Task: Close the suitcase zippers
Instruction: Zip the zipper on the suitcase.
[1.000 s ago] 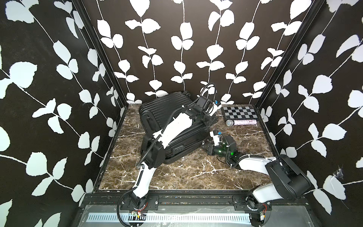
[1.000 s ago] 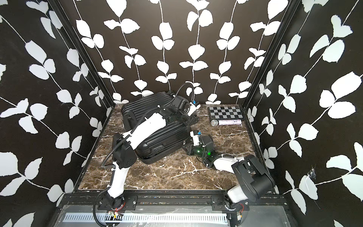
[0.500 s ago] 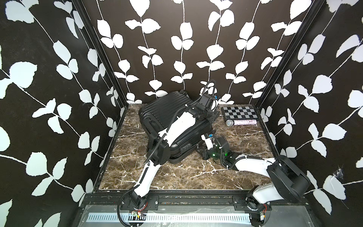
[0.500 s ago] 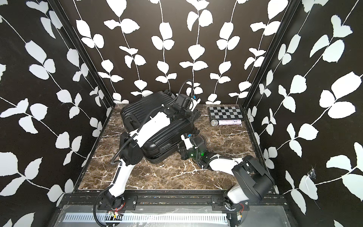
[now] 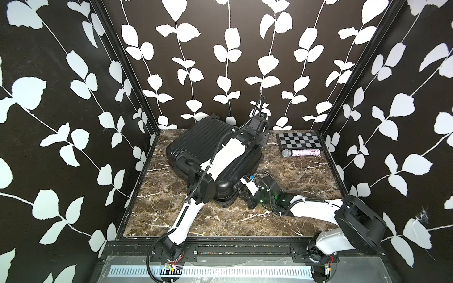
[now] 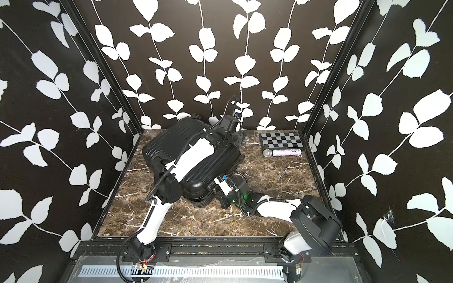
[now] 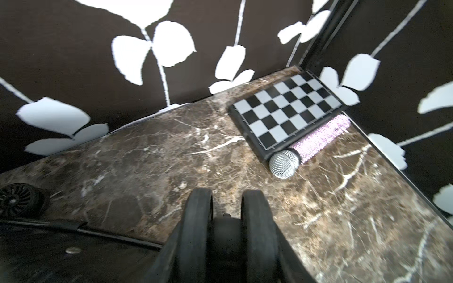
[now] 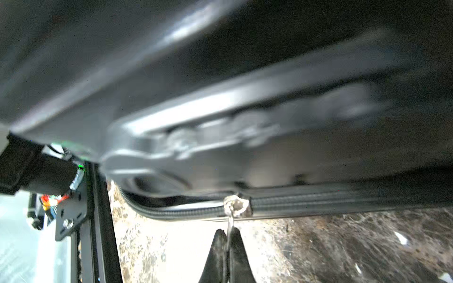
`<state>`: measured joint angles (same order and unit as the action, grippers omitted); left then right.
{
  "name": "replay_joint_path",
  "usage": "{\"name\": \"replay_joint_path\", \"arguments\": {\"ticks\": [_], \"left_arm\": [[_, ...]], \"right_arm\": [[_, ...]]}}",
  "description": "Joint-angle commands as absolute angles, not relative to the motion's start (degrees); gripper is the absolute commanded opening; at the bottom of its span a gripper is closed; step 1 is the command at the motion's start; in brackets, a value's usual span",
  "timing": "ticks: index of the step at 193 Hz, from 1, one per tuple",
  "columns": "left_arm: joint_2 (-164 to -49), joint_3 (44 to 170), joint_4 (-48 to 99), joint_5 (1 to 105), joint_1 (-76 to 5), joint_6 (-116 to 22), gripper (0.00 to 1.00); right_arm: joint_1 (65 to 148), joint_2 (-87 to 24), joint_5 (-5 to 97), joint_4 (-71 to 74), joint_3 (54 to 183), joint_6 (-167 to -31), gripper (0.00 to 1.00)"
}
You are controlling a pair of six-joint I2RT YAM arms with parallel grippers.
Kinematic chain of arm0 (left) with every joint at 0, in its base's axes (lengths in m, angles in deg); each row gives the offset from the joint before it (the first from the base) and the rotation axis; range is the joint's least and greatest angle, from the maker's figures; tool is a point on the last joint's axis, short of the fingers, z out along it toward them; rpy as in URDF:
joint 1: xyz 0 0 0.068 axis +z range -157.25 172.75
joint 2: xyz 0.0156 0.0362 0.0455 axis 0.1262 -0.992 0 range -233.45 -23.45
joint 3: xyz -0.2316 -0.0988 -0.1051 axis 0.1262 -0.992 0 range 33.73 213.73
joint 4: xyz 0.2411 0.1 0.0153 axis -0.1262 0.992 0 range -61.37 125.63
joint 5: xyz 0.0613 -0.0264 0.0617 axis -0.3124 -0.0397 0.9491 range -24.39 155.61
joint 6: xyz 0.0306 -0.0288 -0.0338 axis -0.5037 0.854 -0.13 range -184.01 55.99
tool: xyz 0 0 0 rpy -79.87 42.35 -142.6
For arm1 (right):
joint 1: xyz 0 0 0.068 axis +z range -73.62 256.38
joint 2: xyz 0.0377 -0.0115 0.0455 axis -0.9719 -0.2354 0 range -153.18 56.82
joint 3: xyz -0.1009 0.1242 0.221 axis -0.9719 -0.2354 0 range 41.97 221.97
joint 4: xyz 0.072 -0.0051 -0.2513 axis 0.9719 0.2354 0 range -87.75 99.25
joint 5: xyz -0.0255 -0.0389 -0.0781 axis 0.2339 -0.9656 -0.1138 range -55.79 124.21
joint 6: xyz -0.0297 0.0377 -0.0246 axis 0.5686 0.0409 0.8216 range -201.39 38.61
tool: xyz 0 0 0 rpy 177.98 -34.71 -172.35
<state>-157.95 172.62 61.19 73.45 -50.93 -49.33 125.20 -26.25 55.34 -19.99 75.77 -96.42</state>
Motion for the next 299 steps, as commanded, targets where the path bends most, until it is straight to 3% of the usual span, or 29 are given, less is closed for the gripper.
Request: {"name": "replay_joint_path", "arguments": {"ticks": [1, 98, 145, 153, 170, 184, 232, 299], "left_arm": [[-159.87, 175.85, 54.48, 79.31, -48.22, -35.38, 0.0], [-162.11, 180.43, 52.84, 84.33, -43.6, -31.72, 0.0], [-162.29, 180.89, 54.37, 84.22, -42.85, -31.66, 0.0], [-161.74, 180.55, 54.71, 83.85, -42.85, -32.39, 0.14], [-159.58, 178.3, 54.67, 82.75, -42.85, -35.73, 0.55], [-157.2, 176.22, 54.82, 81.67, -42.83, -40.1, 0.71], [-145.19, 165.14, 56.42, 75.82, -42.83, -59.17, 0.93], [-123.77, 147.0, 71.16, 70.17, -40.46, -80.34, 0.98]], "right_arm": [[128.61, -24.57, 60.29, -18.73, 77.33, -90.53, 0.0], [133.8, -25.38, 65.24, -8.1, 82.83, -81.23, 0.0], [134.0, -24.5, 56.74, -6.16, 83.21, -81.91, 0.0], [133.96, -24.32, 52.7, -5.41, 83.29, -82.93, 0.0], [133.43, -23.94, 48.18, -4.77, 82.98, -84.4, 0.0], [132.64, -23.56, 47.11, -5.08, 82.54, -85.87, 0.0], [129.43, -23.0, 46.28, -6.09, 81.28, -90.26, 0.0], [125.27, -19.74, 46.78, -6.59, 79.08, -91.65, 0.0]]}}
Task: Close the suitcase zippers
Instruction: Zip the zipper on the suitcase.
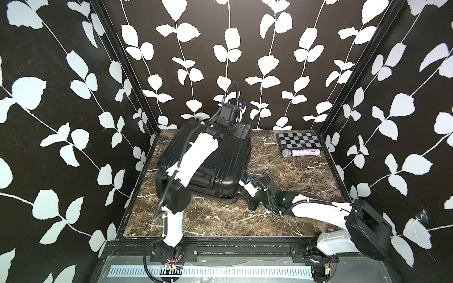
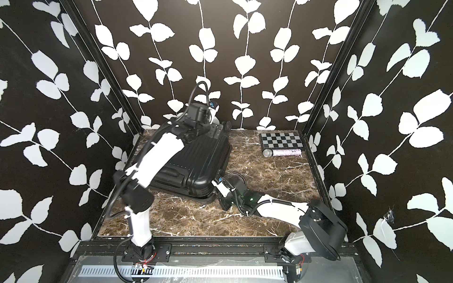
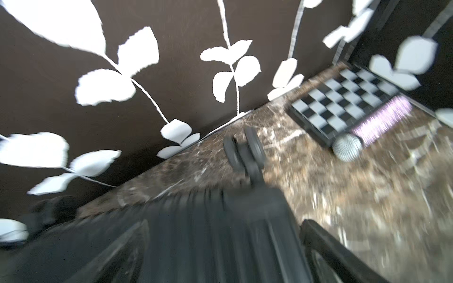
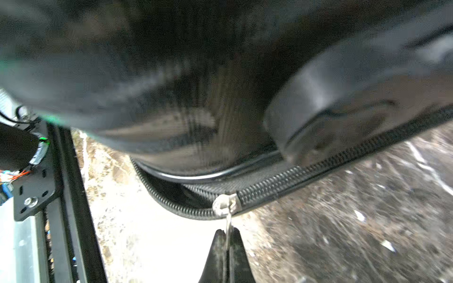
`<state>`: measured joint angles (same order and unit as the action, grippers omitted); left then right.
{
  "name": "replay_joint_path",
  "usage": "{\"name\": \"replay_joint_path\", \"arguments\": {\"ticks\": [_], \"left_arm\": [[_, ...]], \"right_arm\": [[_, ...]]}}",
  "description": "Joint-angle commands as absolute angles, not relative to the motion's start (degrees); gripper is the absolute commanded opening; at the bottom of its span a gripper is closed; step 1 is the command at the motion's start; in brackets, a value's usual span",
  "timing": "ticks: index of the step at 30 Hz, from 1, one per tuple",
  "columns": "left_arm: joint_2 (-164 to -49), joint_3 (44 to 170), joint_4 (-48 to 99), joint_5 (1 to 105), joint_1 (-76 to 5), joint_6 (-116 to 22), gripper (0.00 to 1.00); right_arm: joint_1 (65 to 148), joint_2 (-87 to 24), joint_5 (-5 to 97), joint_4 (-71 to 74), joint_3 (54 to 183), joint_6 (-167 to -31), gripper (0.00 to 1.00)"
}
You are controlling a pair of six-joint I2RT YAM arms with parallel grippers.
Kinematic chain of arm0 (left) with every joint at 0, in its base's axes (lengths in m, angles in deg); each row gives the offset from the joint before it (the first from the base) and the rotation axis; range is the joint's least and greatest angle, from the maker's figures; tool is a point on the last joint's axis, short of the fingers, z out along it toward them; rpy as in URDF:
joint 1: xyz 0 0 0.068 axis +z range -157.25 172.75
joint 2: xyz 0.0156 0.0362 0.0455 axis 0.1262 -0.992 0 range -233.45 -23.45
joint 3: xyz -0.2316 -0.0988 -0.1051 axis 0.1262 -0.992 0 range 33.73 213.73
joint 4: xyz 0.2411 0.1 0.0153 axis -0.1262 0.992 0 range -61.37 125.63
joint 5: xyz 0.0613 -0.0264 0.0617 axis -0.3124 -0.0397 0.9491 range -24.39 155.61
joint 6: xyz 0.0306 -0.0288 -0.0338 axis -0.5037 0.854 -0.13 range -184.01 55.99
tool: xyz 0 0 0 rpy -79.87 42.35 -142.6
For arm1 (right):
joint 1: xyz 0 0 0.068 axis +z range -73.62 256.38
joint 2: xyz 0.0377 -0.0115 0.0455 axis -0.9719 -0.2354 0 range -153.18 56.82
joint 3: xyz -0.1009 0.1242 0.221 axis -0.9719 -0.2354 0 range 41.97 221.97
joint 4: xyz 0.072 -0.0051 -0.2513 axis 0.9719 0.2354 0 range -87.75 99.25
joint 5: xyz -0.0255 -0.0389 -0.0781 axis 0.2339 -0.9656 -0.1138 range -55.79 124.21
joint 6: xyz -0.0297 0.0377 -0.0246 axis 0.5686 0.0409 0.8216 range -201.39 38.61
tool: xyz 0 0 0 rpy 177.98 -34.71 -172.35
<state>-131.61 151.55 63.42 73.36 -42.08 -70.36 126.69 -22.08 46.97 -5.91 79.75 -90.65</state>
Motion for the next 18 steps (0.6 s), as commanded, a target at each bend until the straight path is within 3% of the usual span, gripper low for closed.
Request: {"name": "replay_joint_path", "arguments": {"ticks": [1, 9, 10, 11, 18], "left_arm": [[-123.49, 146.75, 71.47, 70.18, -40.38, -80.53, 0.98], [-106.63, 132.99, 74.84, 68.34, -35.34, -83.9, 0.98], [-105.11, 131.01, 83.45, 60.36, -34.82, -96.06, 0.93], [-102.91, 128.65, 84.61, 58.0, -34.32, -98.63, 0.93], [-97.28, 121.42, 90.64, 52.52, -31.22, -112.62, 0.89]], "right_arm": [[125.26, -19.74, 46.78, -6.56, 79.07, -91.66, 0.0], [121.65, -19.05, 48.07, -5.18, 78.44, -91.32, 0.0], [121.13, -18.99, 48.41, -4.97, 78.44, -91.2, 0.0], [120.52, -18.94, 49.07, -4.96, 78.44, -91.03, 0.0], [118.71, -18.73, 50.32, -3.27, 79.15, -90.27, 0.0]]}}
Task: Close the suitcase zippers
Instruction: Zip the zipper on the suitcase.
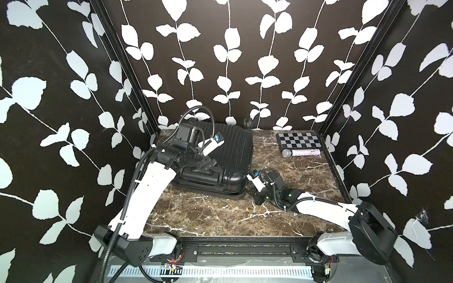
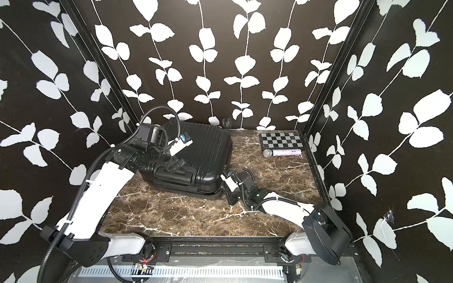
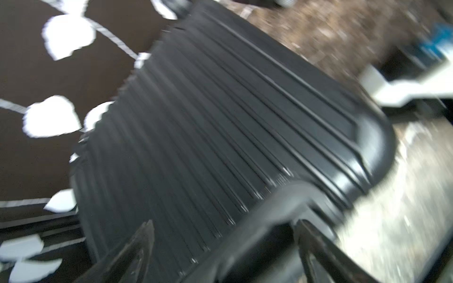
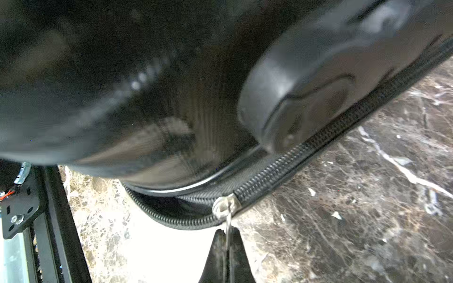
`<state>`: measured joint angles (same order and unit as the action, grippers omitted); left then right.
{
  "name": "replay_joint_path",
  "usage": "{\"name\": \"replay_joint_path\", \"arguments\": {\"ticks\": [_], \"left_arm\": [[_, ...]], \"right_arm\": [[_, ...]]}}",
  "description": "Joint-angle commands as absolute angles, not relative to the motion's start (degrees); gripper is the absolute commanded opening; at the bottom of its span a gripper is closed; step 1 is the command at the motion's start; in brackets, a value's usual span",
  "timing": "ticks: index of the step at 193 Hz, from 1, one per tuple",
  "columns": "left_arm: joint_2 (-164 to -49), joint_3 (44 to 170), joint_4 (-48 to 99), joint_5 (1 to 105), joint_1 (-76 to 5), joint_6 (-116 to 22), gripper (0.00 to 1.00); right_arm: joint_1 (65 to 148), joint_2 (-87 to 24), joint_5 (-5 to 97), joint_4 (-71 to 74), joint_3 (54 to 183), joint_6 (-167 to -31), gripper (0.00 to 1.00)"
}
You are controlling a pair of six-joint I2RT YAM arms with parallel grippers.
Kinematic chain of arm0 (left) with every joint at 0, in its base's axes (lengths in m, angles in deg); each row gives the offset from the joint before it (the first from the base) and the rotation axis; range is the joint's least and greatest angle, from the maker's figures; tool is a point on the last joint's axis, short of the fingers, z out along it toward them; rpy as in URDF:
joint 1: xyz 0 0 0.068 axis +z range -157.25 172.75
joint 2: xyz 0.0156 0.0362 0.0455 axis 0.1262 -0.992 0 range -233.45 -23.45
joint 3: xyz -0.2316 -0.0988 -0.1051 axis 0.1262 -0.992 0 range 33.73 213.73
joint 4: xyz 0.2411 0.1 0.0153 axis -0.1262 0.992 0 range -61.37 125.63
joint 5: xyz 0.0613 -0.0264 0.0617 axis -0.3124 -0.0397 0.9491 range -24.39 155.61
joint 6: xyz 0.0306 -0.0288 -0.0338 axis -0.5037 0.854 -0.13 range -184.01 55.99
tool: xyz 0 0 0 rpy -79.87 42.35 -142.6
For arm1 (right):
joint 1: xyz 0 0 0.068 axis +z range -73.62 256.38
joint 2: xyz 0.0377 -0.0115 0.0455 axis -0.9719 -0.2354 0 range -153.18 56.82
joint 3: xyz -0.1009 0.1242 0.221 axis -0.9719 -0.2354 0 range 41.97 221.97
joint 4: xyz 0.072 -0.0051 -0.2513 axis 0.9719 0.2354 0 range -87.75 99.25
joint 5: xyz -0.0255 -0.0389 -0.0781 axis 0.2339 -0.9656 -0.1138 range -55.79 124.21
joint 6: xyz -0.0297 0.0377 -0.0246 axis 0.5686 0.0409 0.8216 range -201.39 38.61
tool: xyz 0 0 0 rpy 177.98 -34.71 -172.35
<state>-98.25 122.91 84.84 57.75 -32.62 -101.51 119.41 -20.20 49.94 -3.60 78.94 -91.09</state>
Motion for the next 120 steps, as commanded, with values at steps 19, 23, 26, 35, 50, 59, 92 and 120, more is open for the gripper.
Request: {"name": "replay_joint_path", "arguments": {"ticks": [19, 23, 26, 35, 50, 59, 92, 120], "left_arm": [[-97.63, 121.23, 95.1, 49.59, -30.51, -118.21, 0.84], [-97.67, 121.17, 96.02, 48.57, -30.38, -119.36, 0.83], [-97.64, 121.07, 96.63, 47.77, -30.37, -120.44, 0.82], [-97.63, 120.54, 97.43, 47.13, -30.31, -122.67, 0.8], [-98.48, 120.45, 99.21, 47.45, -30.28, -124.25, 0.78], [-99.55, 120.8, 100.65, 47.71, -30.19, -124.67, 0.77], [-100.82, 119.38, 101.21, 48.3, -30.1, -126.24, 0.73], [-101.16, 117.14, 97.85, 51.19, -29.81, -126.9, 0.73]], "right_arm": [[118.7, -18.79, 50.43, -2.99, 79.12, -90.52, 0.0], [118.66, -18.81, 50.47, -2.98, 79.1, -90.52, 0.0], [118.69, -18.81, 50.36, -3.06, 78.99, -90.53, 0.0], [118.71, -18.78, 50.45, -3.09, 78.92, -90.62, 0.0], [118.63, -18.69, 50.28, -3.05, 78.8, -90.72, 0.0], [118.62, -18.65, 50.21, -3.02, 78.77, -90.72, 0.0], [118.68, -18.49, 50.05, -2.95, 78.44, -90.67, 0.0], [118.6, -18.61, 50.2, -3.17, 78.44, -90.88, 0.0]]}}
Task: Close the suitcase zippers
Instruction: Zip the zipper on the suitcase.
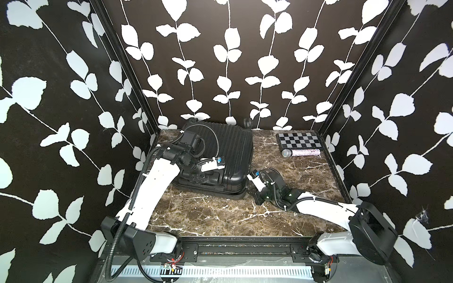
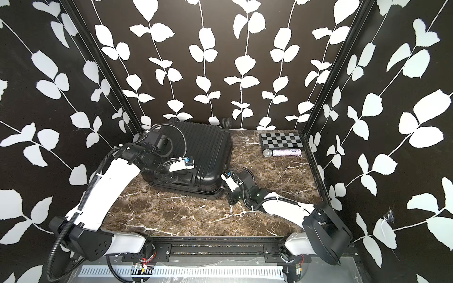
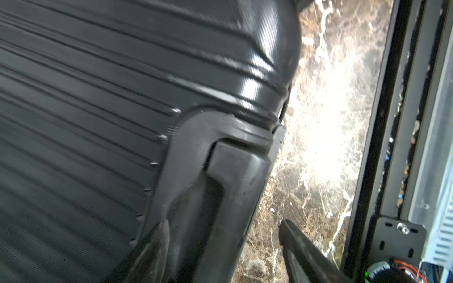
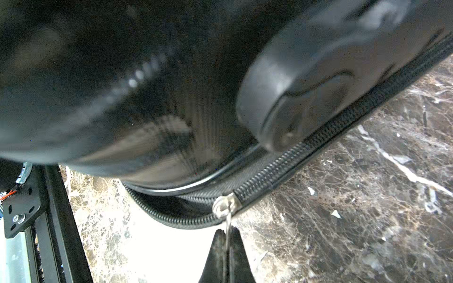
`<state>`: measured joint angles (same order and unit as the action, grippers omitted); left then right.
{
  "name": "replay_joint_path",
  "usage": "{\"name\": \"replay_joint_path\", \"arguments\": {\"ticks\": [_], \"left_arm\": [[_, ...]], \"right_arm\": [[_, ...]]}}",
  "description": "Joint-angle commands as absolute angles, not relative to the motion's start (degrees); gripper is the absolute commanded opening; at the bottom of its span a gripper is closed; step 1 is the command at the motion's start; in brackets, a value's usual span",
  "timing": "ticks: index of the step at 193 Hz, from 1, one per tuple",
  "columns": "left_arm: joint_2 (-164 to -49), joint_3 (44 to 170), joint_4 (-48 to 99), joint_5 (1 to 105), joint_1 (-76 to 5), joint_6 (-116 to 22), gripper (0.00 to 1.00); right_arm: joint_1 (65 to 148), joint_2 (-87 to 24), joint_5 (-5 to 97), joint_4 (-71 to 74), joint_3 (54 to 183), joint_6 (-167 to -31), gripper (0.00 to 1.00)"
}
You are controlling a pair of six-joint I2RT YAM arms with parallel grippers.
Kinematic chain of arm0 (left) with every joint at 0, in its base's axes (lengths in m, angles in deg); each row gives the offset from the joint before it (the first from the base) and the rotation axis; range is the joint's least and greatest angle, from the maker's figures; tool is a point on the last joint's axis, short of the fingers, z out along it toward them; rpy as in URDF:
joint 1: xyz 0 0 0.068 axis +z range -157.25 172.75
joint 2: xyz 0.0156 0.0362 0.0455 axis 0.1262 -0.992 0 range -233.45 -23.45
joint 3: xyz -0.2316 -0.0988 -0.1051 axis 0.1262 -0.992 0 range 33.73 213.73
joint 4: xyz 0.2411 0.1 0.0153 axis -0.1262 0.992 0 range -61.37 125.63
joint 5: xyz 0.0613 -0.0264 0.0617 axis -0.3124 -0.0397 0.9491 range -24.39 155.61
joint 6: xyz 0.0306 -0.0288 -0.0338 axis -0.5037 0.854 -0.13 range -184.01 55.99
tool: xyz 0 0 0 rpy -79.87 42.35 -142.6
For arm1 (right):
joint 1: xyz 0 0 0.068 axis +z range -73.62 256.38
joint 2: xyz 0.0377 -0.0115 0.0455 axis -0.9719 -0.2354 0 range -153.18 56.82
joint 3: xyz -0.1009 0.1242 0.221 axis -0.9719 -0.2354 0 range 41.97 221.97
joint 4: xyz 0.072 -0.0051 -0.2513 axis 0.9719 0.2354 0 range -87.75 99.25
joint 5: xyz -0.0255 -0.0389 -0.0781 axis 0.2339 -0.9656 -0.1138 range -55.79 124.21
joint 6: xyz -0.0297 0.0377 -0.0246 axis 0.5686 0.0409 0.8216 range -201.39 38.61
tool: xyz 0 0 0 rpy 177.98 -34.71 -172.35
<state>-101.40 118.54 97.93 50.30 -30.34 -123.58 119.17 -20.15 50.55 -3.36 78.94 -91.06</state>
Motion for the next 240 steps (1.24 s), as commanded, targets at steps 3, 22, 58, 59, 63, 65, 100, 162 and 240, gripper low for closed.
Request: {"name": "replay_joint_path", "arguments": {"ticks": [3, 22, 58, 59, 63, 65, 100, 162, 240], "left_arm": [[-101.37, 117.06, 97.74, 51.2, -29.7, -127.0, 0.73], [-102.99, 116.78, 97.1, 51.2, -28.59, -126.85, 0.73], [-105.66, 116.43, 98.21, 51.49, -28.37, -127.24, 0.7], [-105.69, 116.43, 98.23, 51.43, -28.36, -127.27, 0.7], [-105.9, 116.39, 98.41, 51.38, -28.35, -127.36, 0.69], [-105.96, 116.35, 98.46, 51.38, -28.35, -127.4, 0.69], [-107.62, 116.07, 99.59, 51.16, -28.39, -130.24, 0.61], [-108.79, 114.99, 96.13, 47.04, -28.69, -130.87, 0.39], [-105.59, 114.92, 83.86, 40.24, -30.45, -122.35, 0.14]], "right_arm": [[118.58, -18.7, 50.21, -3.19, 78.44, -90.91, 0.0], [118.66, -18.78, 50.23, -3.54, 78.28, -91.06, 0.0], [118.57, -18.92, 50.23, -3.71, 78.09, -91.35, 0.0], [118.57, -18.93, 50.22, -3.72, 78.09, -91.34, 0.0], [118.61, -18.89, 50.21, -3.68, 78.09, -91.26, 0.0], [118.65, -18.87, 50.21, -3.71, 78.09, -91.26, 0.0], [118.63, -18.91, 49.97, -3.55, 78.23, -90.93, 0.0], [118.62, -18.79, 49.61, -3.2, 78.62, -90.33, 0.0], [118.5, -15.32, 51.26, -1.8, 76.11, -86.47, 0.0]]}}
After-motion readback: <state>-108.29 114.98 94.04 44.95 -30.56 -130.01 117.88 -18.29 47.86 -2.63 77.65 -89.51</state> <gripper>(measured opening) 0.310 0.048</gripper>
